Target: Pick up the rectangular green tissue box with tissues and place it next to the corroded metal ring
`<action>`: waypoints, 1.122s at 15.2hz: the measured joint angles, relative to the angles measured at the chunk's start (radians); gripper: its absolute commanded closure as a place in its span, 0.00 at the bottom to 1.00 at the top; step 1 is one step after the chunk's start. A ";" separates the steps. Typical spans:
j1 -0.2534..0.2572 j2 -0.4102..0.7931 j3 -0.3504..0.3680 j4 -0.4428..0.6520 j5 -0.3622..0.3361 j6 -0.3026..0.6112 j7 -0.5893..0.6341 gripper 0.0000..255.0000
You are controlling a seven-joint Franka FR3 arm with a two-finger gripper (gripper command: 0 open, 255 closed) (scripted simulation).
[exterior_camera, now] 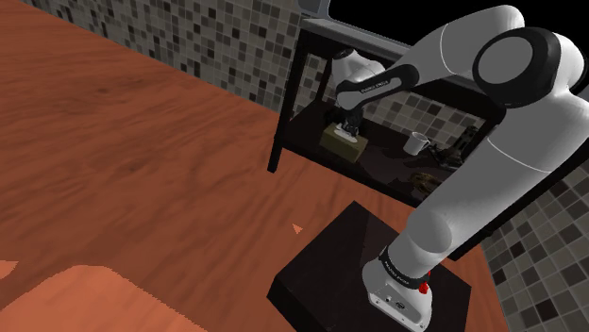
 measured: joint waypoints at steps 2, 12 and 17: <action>0.001 -0.013 0.001 0.013 0.007 -0.023 -0.015 1.00; 0.010 -0.039 0.011 0.053 0.038 -0.145 -0.080 1.00; 0.014 -0.036 0.015 0.067 0.050 -0.217 -0.118 1.00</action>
